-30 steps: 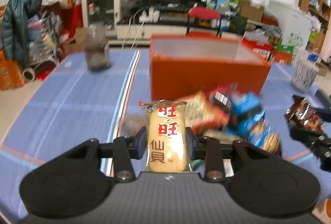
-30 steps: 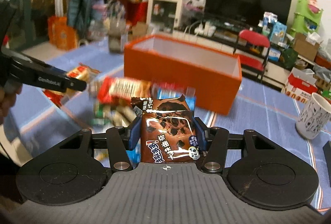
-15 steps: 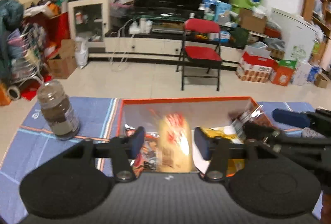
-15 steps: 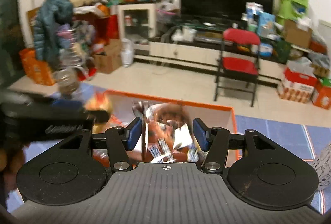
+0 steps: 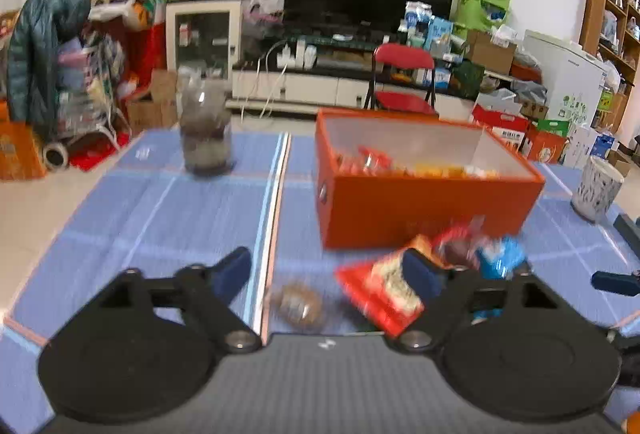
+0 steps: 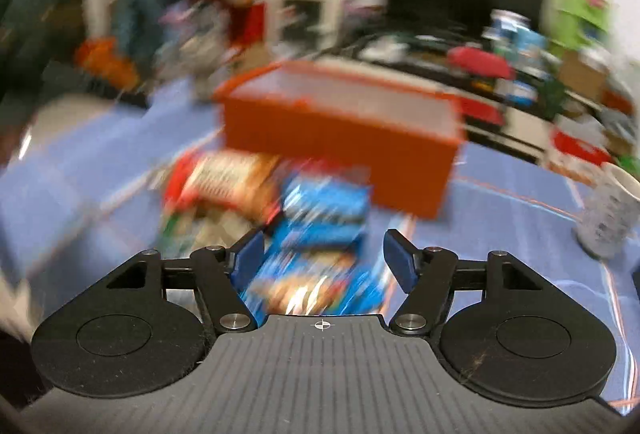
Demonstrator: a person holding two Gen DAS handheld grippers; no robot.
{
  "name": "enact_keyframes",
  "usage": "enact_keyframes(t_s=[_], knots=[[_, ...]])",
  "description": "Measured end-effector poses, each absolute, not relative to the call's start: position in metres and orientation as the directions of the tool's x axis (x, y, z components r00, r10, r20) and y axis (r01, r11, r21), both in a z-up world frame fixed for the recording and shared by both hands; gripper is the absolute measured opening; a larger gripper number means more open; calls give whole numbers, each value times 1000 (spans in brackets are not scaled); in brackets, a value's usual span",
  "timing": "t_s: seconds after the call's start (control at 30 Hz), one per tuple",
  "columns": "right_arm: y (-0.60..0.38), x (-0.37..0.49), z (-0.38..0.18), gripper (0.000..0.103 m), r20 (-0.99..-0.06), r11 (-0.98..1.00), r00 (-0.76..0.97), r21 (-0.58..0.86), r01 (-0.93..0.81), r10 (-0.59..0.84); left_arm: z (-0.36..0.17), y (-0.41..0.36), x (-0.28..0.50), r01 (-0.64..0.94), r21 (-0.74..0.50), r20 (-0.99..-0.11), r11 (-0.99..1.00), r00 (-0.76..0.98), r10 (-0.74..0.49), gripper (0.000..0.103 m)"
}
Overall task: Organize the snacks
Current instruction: 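Open both tools to drop the packs into the orange box, then lower the right tool onto the blue cookie pack and grasp it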
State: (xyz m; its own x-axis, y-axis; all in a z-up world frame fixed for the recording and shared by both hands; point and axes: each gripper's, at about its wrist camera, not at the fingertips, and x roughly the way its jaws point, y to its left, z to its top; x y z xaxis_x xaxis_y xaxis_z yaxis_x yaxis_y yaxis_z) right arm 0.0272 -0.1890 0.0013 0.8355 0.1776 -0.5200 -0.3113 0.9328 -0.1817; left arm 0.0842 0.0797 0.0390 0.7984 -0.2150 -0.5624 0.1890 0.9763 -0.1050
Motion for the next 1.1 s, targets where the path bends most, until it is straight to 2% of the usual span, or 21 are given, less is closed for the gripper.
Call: enact_keyframes(t_s=[0.1,0.13,0.2,0.27,0.4,0.47,0.53,0.63,0.83,0.87,0.93,1.03,1.1], knots=[[-176,18,-16,55,-536,789,797,-346,-508,278,25,90,78,206,-87,-583,975,783,-217,90],[-175,20,-21,59,-549,747,779,-371,-552,302,21,94,78,213,-83,-591,973,776,-221,90],[-172,31,-23,60,-594,700,741,-383,-603,313,14,101,78,210,-77,-604,975,768,-214,90],[-173,43,-21,63,-600,664,731,-406,-628,324,10,105,80,219,-80,-615,973,757,-221,90],[-167,65,-23,76,-668,586,668,-411,-698,328,8,92,77,295,-72,-624,953,732,-274,90],[-169,77,-25,75,-712,568,615,-366,-737,340,8,84,74,351,-48,-620,935,723,-304,90],[-172,84,-30,64,-757,563,553,-302,-769,349,5,77,72,393,-36,-631,919,704,-326,90],[-180,78,-33,64,-761,604,547,-265,-752,348,4,69,68,438,-74,-635,896,672,-381,90],[-189,52,-36,62,-752,759,593,-201,-620,286,-1,33,50,501,-33,-640,865,654,-403,91],[-190,49,-37,63,-752,788,605,-197,-584,260,-2,29,46,504,-32,-643,863,651,-404,91],[-193,42,-36,78,-745,846,633,-184,-500,212,-5,24,39,511,-37,-649,859,641,-409,91],[-201,26,-26,80,-703,875,678,-169,-454,216,-8,19,29,523,-37,-650,852,635,-418,91],[-203,16,-23,82,-677,833,684,-190,-519,272,-10,13,26,550,-24,-656,835,621,-428,91]])
